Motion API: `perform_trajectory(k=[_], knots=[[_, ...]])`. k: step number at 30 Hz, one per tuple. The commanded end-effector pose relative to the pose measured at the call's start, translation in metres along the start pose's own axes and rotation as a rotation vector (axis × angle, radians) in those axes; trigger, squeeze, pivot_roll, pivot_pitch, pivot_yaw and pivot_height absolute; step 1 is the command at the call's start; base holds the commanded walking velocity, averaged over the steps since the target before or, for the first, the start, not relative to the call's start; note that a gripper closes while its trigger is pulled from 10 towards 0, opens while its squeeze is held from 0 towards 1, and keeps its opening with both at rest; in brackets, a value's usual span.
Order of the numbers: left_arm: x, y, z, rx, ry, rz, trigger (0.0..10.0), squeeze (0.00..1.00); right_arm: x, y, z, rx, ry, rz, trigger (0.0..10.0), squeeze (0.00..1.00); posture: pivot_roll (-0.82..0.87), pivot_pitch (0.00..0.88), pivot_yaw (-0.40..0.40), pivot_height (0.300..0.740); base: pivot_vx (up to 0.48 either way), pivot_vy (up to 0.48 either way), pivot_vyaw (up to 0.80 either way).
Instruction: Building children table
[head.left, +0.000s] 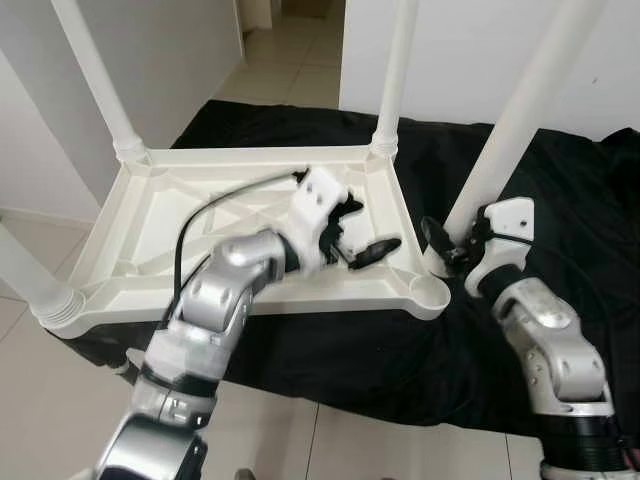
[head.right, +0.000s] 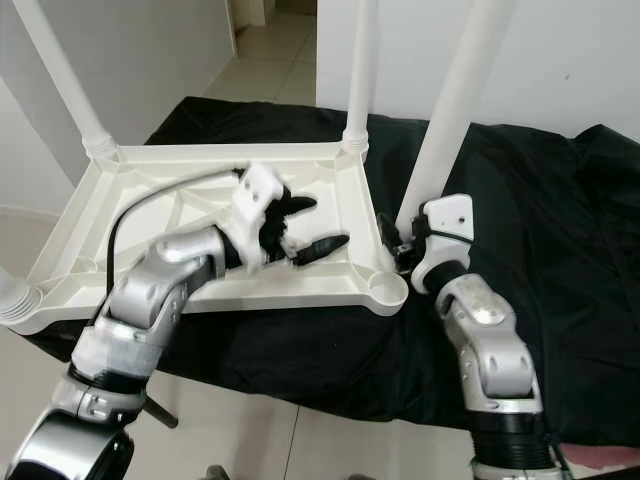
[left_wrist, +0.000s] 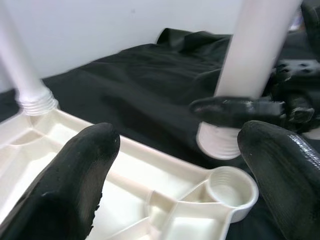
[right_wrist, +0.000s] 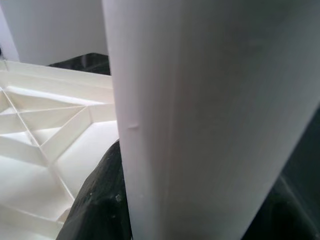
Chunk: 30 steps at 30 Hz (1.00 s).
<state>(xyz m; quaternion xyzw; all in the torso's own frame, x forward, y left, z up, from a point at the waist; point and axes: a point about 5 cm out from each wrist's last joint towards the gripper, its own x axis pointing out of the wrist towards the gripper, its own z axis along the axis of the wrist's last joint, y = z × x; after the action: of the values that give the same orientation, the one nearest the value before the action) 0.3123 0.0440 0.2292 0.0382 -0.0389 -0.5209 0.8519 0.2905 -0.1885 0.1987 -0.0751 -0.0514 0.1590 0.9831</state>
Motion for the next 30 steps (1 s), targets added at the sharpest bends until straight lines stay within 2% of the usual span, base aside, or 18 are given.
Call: perform_trajectory(k=[1,5,7,9,11,12,14,15,17,19,20,25,30], knots=[[-0.001,0.003,0.002,-0.019,-0.001,-0.017,10.0,0.0,0.0,-0.002,0.002,-0.001,0.007,0.026,10.0,0.0,-0.08,0.0,0.011,0.74,0.0,0.0,0.0],[-0.001,-0.004,0.014,-0.018,-0.047,-0.126,10.0,0.0,-0.001,-0.004,0.0,-0.035,0.05,0.09,10.0,0.0,-0.07,0.0,0.007,0.74,0.0,0.0,0.0],[-0.001,-0.004,0.014,-0.018,-0.047,-0.126,10.0,0.0,-0.001,-0.004,0.0,-0.035,0.05,0.09,10.0,0.0,-0.07,0.0,0.007,0.74,0.0,0.0,0.0],[-0.001,-0.014,0.023,-0.033,-0.072,-0.248,10.0,0.0,-0.003,-0.003,-0.003,-0.047,0.081,0.154,10.0,0.0,-0.07,0.0,0.002,0.74,0.0,0.0,0.0],[-0.001,-0.014,0.023,-0.033,-0.072,-0.248,10.0,0.0,-0.003,-0.003,-0.003,-0.047,0.081,0.154,10.0,0.0,-0.07,0.0,0.002,0.74,0.0,0.0,0.0],[-0.002,-0.018,0.026,-0.039,-0.08,-0.304,10.0,0.0,-0.004,-0.001,-0.005,-0.049,0.098,0.189,10.0,0.0,-0.08,0.0,0.002,0.74,0.0,0.0,0.0],[-0.002,-0.029,0.031,0.014,-0.077,-0.425,10.0,0.0,-0.006,0.005,-0.007,-0.078,0.132,0.28,10.0,0.0,-0.07,0.0,-0.011,0.74,0.0,0.0,0.0],[-0.002,-0.029,0.031,0.014,-0.077,-0.425,10.0,0.0,-0.006,0.005,-0.007,-0.078,0.132,0.28,10.0,0.0,-0.07,0.0,-0.011,0.74,0.0,0.0,0.0],[0.002,-0.034,0.037,0.017,-0.095,-0.493,10.0,0.0,-0.007,0.013,-0.01,-0.089,0.152,0.35,10.0,0.0,-0.08,0.0,-0.01,0.74,0.0,0.0,0.0],[0.002,-0.034,0.037,0.017,-0.095,-0.493,10.0,0.0,-0.007,0.013,-0.01,-0.089,0.152,0.35,10.0,0.0,-0.08,0.0,-0.01,0.74,0.0,0.0,0.0],[0.006,-0.036,0.041,0.029,-0.101,-0.522,10.0,0.0,-0.008,0.018,-0.011,-0.085,0.169,0.406,10.0,0.0,-0.08,0.0,-0.01,0.74,0.0,0.0,0.0],[0.011,-0.04,0.046,0.026,-0.112,-0.565,10.0,0.0,-0.009,0.027,-0.012,-0.087,0.184,0.493,10.0,0.0,-0.09,0.0,-0.002,0.74,0.0,0.0,0.0],[0.012,-0.044,0.051,0.008,-0.133,-0.608,10.0,0.0,-0.01,0.031,-0.012,-0.084,0.192,0.521,10.0,0.0,-0.09,0.0,-0.002,0.74,0.0,0.0,0.0]])
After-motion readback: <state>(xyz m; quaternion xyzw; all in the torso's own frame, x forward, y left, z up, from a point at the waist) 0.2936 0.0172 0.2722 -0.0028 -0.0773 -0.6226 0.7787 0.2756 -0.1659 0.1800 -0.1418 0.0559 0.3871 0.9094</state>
